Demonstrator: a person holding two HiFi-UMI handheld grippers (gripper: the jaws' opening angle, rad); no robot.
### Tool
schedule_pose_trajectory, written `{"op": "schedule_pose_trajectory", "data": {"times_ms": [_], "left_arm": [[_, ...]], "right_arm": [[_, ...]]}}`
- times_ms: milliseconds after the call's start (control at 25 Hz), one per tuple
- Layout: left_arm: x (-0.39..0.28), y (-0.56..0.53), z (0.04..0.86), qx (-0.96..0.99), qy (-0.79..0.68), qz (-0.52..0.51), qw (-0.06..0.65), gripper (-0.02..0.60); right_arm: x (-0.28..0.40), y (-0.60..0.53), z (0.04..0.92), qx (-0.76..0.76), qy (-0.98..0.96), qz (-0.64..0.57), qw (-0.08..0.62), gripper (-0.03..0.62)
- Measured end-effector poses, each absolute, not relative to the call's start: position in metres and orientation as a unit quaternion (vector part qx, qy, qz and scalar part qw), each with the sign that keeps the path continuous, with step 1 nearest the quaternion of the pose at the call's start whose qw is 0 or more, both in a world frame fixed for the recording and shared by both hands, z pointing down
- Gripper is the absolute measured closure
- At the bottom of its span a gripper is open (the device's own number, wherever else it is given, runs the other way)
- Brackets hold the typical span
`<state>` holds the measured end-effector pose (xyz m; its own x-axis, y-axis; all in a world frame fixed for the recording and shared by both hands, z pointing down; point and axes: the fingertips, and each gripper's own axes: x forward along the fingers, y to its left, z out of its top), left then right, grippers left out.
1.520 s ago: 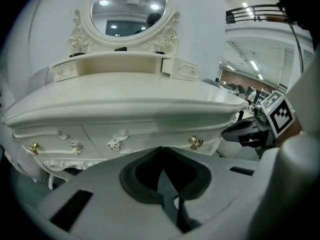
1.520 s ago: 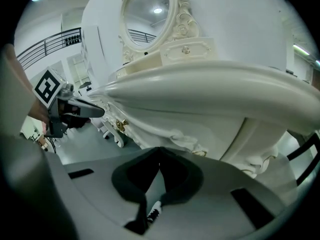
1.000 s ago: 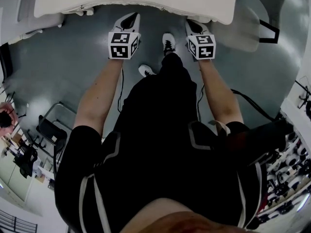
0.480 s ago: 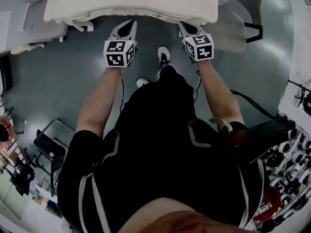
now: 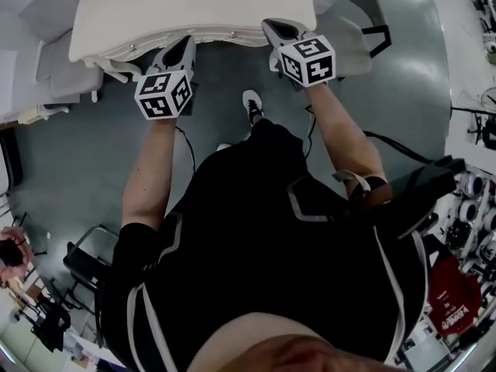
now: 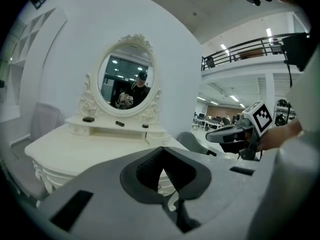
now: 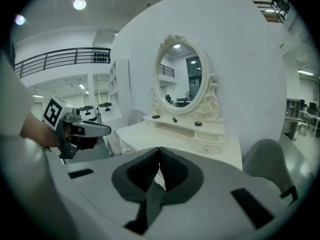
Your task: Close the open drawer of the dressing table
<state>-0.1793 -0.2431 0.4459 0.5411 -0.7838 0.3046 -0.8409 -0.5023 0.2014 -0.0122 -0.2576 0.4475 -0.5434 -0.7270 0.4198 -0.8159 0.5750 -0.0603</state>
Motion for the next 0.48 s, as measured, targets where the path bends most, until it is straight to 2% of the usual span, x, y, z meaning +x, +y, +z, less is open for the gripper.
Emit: {"op": "schedule_pose_trajectory", "data": {"times_ms": [480], "left_arm": [[-0.213, -0.212, 0.347, 0.857, -0.495, 0.016, 0.140, 0.578]], "right_arm": [[-0.030, -0.216, 0.350, 0.442, -0.886, 0.073, 0.120, 0.589]]}}
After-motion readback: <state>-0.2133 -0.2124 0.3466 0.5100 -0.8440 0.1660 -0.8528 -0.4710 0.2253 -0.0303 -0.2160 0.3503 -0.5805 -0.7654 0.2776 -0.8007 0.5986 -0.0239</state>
